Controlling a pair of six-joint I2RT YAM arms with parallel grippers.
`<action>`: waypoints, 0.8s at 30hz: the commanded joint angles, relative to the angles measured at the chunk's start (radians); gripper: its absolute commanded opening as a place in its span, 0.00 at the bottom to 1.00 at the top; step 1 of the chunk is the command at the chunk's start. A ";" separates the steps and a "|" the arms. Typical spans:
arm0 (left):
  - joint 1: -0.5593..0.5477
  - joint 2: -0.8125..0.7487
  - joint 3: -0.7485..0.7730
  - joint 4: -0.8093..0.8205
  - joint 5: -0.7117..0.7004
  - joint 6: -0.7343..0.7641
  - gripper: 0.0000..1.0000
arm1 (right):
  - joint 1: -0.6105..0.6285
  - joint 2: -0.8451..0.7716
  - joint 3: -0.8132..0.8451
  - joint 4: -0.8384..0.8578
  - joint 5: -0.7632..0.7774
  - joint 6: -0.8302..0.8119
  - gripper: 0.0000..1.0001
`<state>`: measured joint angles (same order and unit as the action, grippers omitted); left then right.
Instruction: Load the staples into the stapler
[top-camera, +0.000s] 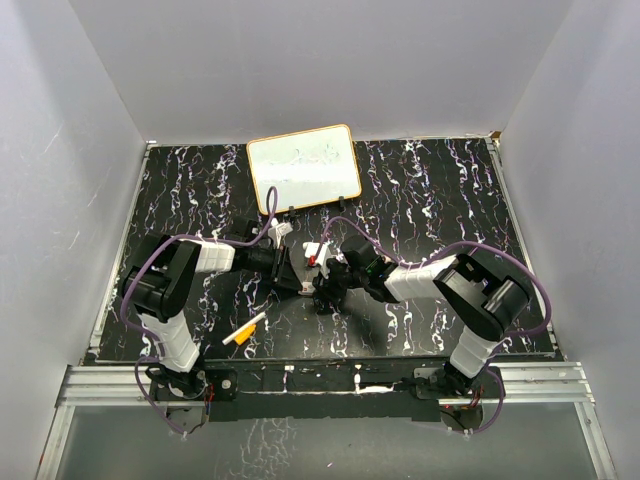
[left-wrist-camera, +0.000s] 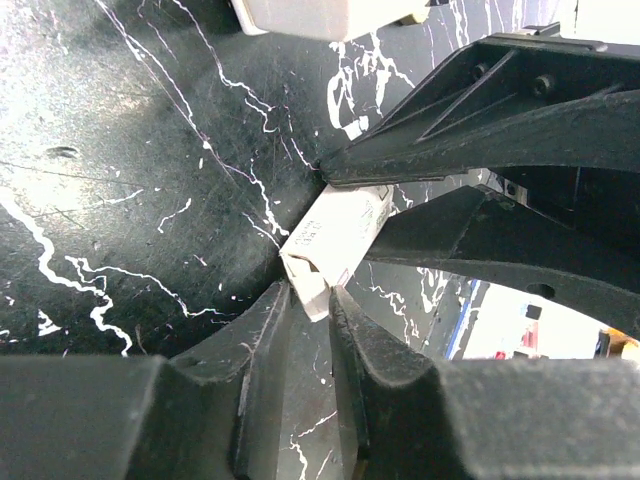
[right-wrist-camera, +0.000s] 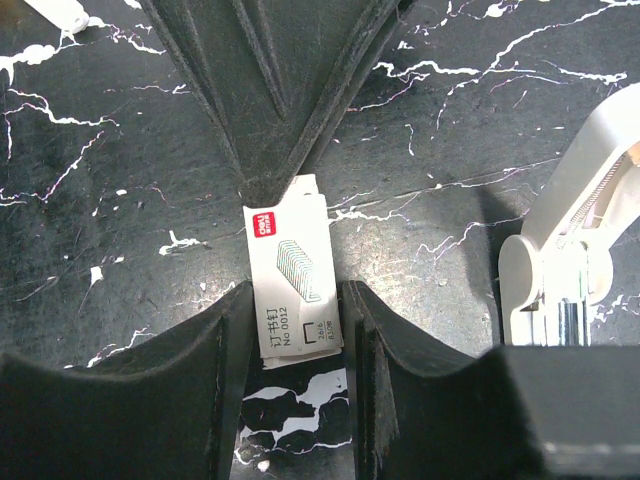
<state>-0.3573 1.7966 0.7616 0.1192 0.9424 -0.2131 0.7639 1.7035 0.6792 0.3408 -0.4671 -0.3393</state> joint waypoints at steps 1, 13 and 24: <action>0.003 -0.001 -0.019 0.014 0.023 0.001 0.20 | 0.001 0.036 0.008 -0.052 0.011 -0.013 0.42; 0.017 -0.010 -0.024 0.024 0.038 0.004 0.11 | 0.001 0.070 0.017 -0.056 0.009 -0.013 0.51; 0.017 0.005 0.015 -0.031 0.001 0.014 0.00 | 0.000 0.087 0.055 -0.105 0.018 -0.008 0.54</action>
<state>-0.3458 1.7985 0.7521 0.1303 0.9478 -0.2199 0.7639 1.7603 0.7334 0.3557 -0.4847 -0.3424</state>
